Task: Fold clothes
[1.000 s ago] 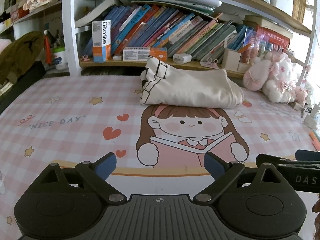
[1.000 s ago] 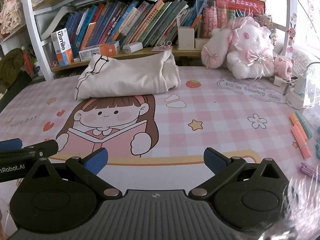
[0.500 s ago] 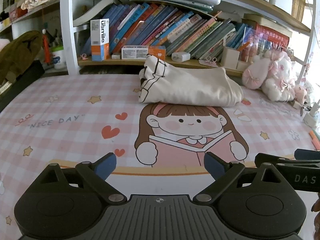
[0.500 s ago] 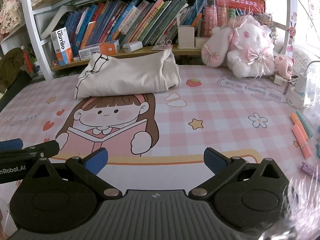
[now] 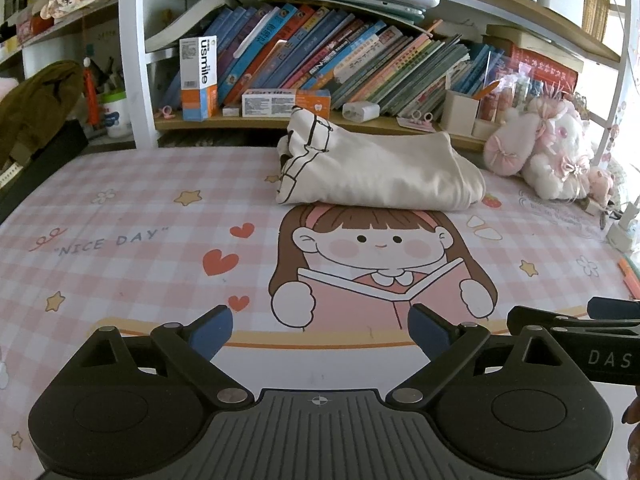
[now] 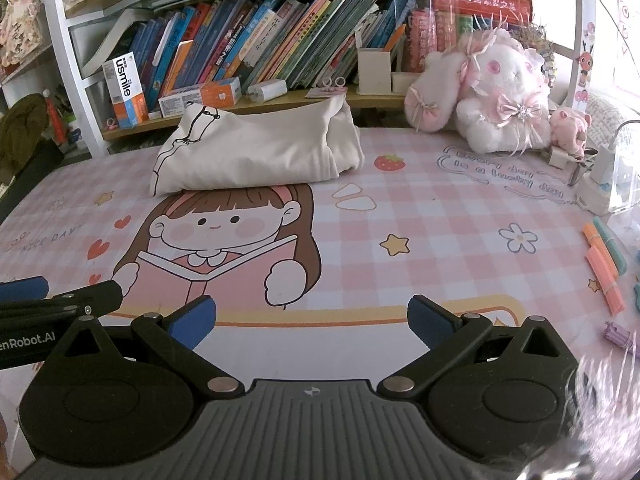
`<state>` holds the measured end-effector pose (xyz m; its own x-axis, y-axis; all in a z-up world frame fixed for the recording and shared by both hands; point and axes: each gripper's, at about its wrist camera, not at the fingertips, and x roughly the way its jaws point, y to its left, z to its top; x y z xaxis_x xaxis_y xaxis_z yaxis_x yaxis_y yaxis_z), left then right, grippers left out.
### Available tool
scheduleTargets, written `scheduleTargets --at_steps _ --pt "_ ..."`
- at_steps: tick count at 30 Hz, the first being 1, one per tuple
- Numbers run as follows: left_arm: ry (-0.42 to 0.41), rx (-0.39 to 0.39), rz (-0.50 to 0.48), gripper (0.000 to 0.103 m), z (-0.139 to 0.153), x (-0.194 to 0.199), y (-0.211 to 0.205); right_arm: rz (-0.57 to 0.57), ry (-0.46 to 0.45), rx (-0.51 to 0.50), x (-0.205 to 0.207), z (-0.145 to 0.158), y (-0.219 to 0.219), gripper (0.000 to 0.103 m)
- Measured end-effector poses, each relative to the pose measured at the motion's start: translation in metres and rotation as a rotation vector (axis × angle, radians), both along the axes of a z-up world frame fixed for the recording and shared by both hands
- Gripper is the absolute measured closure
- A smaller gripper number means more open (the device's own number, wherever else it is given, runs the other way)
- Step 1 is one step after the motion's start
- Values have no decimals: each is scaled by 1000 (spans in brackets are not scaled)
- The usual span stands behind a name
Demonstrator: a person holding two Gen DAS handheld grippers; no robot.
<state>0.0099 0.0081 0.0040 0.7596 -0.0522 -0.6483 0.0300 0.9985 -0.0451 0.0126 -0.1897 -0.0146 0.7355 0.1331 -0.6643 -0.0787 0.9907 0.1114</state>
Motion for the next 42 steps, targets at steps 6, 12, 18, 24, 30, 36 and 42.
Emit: scheduleTargets --at_steps 6,12,18,24,30,36,42 --pt "-1 -1 1 7 0 -1 0 2 1 0 -1 0 1 0" --pt "-1 -1 2 7 0 -1 0 1 2 0 -1 0 2 0" --pt "-1 -3 3 7 -1 -1 1 3 2 0 -1 0 2 0" --pt "-1 -5 6 7 -1 -1 2 3 3 1 -1 0 2 0" --pt "-3 -5 9 7 -1 -1 2 5 3 0 0 0 2 0" --pt "-3 -6 12 7 -1 -1 2 5 2 0 -1 0 2 0" --pt "-5 -9 13 7 -1 -1 2 6 1 -1 -1 0 2 0"
